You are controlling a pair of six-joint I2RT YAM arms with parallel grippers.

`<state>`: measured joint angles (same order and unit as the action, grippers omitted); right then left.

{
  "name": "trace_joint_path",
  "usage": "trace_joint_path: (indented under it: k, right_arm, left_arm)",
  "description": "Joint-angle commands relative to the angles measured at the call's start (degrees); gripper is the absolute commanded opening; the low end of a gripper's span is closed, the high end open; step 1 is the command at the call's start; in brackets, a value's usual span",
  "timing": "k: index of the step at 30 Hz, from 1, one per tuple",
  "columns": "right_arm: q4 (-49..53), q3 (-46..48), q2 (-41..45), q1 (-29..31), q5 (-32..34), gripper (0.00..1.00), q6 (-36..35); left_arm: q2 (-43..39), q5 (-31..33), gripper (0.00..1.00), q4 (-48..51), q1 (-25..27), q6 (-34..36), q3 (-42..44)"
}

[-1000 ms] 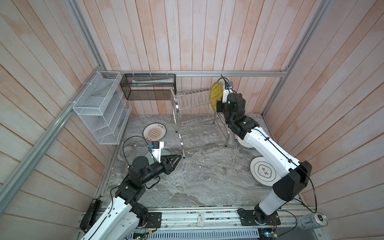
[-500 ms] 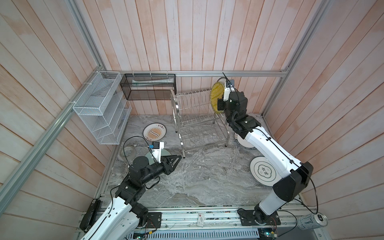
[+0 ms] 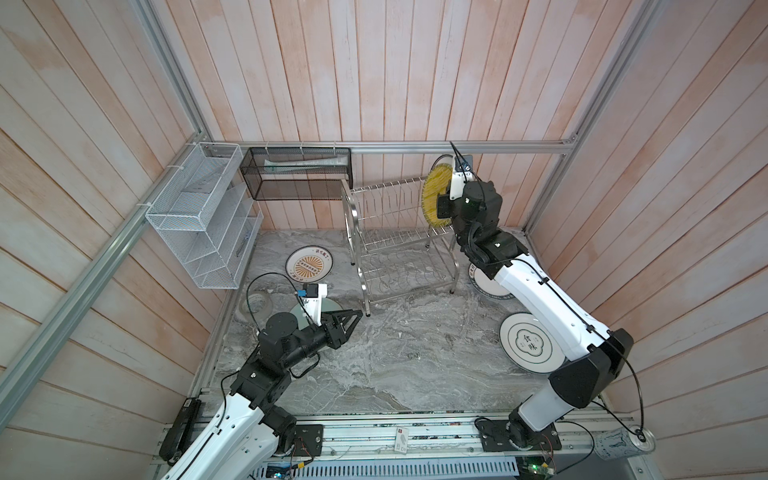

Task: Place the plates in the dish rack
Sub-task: 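Push the tray deeper into the rack slot with the right gripper, then open the right gripper and withdraw it while the left moves toward the green plate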

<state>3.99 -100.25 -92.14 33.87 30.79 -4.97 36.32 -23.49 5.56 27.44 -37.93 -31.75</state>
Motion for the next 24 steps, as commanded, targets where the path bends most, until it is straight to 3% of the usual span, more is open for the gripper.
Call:
trace_joint_path:
  k: [1,8,16,24]
  right_arm:
    - [-0.84,-0.49,4.6,0.23,0.09,0.21,-0.75]
    - [-1.83,4.3,11.85,-0.36,-2.06,0.29,0.27]
    - [-2.35,12.7,20.63,-1.0,-3.8,0.31,1.98]
    - [-7.09,28.84,29.54,-1.0,-4.15,0.31,4.24]
  left_arm:
    - [-0.24,0.97,0.47,-0.82,0.32,0.32,1.03]
    - [0.59,2.71,0.47,0.94,0.26,1.5,0.06]
    - [3.38,6.89,0.48,5.46,0.32,3.86,-2.42]
    - [5.79,11.15,0.49,11.8,0.3,5.89,-5.79]
